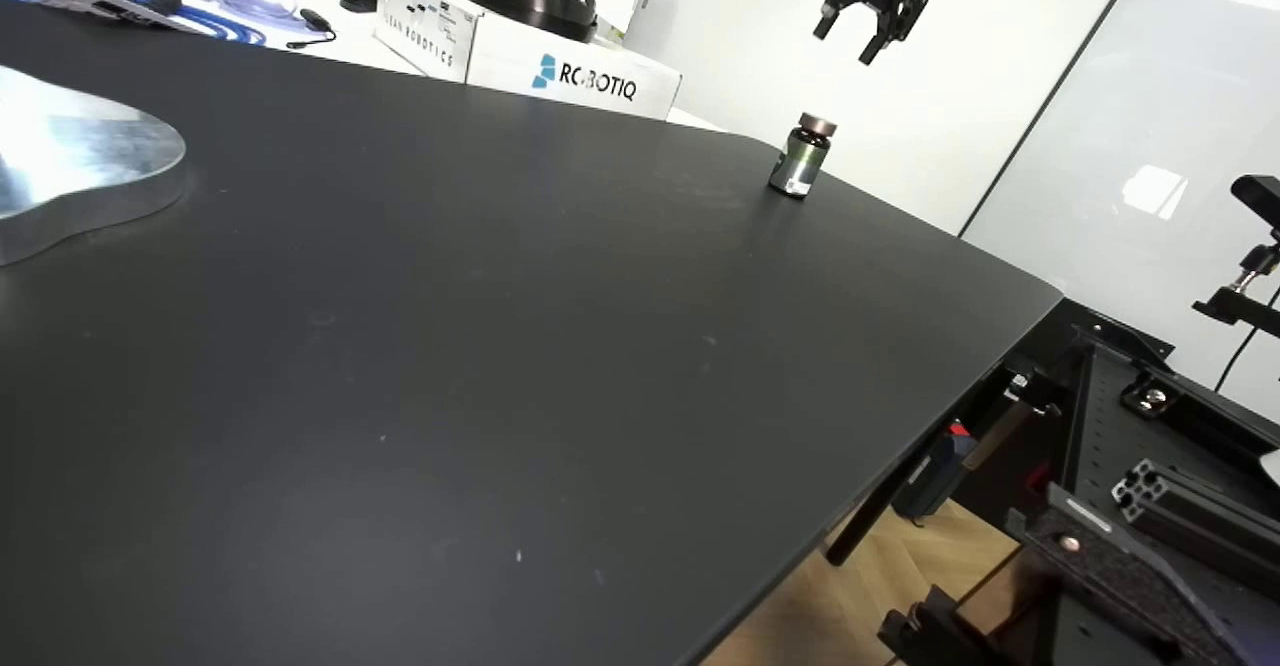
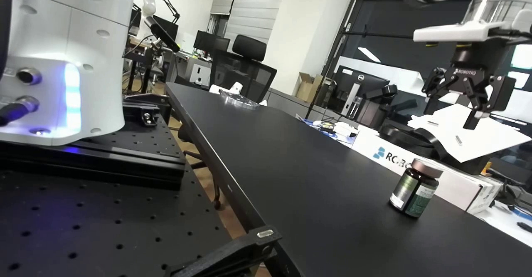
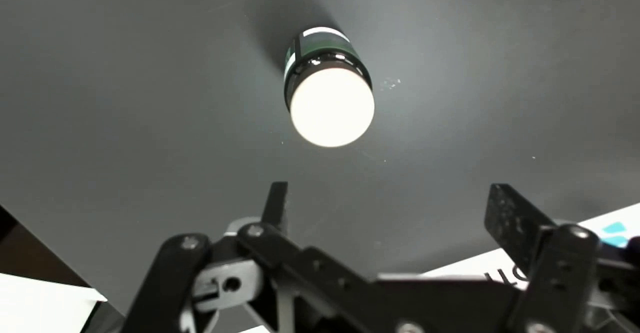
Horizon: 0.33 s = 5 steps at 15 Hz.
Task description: Pick up the object and put it on the right side of the table
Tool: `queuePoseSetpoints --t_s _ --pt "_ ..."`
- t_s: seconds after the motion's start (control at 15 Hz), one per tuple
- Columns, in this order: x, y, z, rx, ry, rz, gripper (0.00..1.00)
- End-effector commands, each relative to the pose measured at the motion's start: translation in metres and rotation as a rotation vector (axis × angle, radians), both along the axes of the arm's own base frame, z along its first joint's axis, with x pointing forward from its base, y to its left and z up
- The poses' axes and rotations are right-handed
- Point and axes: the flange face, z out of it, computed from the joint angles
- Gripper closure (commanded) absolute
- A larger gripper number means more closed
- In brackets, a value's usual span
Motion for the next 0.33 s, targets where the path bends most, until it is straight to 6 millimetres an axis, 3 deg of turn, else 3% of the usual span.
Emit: queuePoseSetpoints --t_s 0.0,0.13,0.27 --pt "-0.005 0.003 0.016 0.003 -0.001 0.006 0.0" --pt "-0.013 0.009 0.035 0.006 -0.002 0.017 0.0" --pt "-0.017 0.011 0.035 0.009 0.001 0.019 0.0"
